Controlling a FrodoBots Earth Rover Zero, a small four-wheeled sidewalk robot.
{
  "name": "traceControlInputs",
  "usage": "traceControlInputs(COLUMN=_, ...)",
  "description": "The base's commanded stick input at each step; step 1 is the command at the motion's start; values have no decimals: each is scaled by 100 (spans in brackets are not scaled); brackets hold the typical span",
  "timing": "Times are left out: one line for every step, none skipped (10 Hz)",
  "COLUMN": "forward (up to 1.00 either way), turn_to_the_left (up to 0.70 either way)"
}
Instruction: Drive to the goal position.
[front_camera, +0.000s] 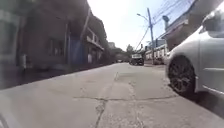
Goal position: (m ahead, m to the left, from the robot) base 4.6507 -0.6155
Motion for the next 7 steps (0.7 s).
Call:
traceControlInputs(forward=83, turn_to_the_left=-12)
traceControlInputs(forward=84, turn_to_the_left=-6)
traceControlInputs(forward=85, turn_to_the_left=0)
traceControlInputs(forward=85, turn_to_the_left=-22)
traceControlInputs(forward=84, turn_to_the_left=-34)
traceControlInputs(forward=83, turn_to_the_left=-33)
traceControlInputs(forward=83, turn_to_the_left=-33)
